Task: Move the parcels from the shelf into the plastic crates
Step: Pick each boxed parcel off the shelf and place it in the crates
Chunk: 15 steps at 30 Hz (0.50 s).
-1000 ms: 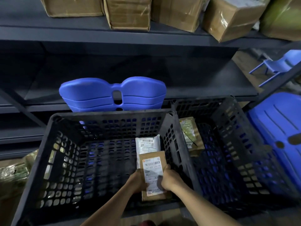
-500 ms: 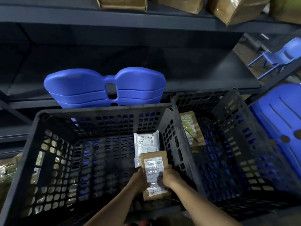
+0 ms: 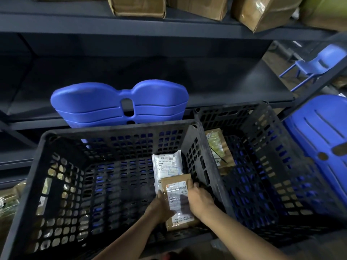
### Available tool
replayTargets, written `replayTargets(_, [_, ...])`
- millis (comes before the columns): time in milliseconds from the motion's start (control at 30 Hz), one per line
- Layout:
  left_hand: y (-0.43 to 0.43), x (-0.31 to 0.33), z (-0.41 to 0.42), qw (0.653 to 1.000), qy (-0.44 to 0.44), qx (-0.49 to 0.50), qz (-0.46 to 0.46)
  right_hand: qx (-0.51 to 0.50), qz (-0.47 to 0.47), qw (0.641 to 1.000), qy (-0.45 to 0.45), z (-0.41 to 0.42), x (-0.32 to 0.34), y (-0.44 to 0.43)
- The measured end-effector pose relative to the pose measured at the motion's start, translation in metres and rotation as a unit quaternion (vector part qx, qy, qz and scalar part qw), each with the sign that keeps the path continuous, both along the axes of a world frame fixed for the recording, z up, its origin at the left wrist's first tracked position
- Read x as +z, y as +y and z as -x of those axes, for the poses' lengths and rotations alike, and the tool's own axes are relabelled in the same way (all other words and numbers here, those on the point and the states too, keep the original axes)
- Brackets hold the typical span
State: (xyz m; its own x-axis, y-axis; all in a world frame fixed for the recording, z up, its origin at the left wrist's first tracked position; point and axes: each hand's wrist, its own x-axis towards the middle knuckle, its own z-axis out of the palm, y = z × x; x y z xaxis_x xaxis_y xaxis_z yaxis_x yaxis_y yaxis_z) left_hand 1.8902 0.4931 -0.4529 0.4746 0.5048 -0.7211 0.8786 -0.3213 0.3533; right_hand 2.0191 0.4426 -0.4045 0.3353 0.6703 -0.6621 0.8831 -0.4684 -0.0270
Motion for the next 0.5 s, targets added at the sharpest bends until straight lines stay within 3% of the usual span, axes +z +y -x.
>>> replayTargets(167, [-0.003,0.003,0.006,0.971,0.032,-0.157,-0.179,0.170,0.023,0.985,-0.032,-0.006,-0.011,-0.005])
replayTargets(267, [0.000,-0.008,0.011,0.955,0.056,-0.223,-0.188,0.187,0.021,0.981,-0.042,-0.010,-0.023,-0.008])
replayTargets(500, [0.004,-0.014,0.006,0.942,0.072,-0.264,-0.196,0.196,0.052,0.977,-0.064,-0.013,-0.045,-0.004])
